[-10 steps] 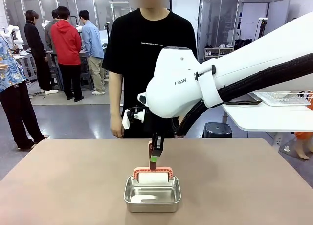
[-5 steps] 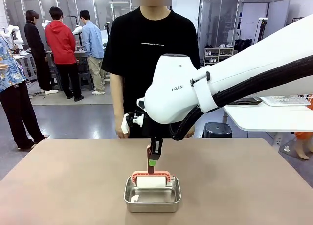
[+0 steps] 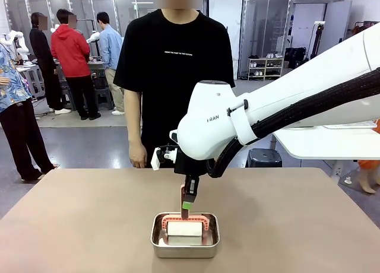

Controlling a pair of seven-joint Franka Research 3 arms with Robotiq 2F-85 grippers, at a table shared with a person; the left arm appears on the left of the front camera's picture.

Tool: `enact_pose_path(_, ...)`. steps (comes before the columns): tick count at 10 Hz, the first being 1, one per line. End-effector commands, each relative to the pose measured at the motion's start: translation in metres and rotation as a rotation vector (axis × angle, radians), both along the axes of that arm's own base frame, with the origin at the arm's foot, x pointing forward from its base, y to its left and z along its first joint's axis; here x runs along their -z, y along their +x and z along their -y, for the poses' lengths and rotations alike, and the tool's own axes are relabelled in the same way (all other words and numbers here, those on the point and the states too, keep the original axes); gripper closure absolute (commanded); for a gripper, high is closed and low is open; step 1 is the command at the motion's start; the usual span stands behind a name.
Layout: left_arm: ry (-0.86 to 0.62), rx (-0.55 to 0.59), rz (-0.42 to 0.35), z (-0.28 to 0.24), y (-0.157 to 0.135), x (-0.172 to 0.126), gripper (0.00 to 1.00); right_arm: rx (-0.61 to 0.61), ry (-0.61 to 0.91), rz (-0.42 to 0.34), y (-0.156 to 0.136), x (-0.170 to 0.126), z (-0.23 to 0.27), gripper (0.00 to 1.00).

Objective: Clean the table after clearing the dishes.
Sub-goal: Place the Lint Roller back on top of the Airtight Container.

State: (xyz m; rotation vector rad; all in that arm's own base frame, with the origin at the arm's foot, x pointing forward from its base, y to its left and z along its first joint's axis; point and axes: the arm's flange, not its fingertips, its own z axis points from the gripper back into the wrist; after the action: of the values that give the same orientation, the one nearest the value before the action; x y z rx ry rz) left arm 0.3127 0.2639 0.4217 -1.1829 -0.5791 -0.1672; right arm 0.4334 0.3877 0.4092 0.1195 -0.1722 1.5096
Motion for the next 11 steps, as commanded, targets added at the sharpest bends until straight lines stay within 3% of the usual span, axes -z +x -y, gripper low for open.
enact_pose_path(1,0.006,-0.012,0.011,0.002,-0.004,-0.002,0.00,-0.006,-0.014,-0.010,-0.003,0.030,0.004,0.77)
enact_pose_path(6,0.006,-0.012,0.011,0.002,-0.004,-0.002,0.00,-0.001,-0.044,-0.047,0.005,0.043,0.004,0.77)
enact_pose_path(11,0.006,-0.012,0.011,0.002,-0.004,-0.002,0.00,0.007,-0.043,-0.025,0.000,0.025,-0.002,0.74)
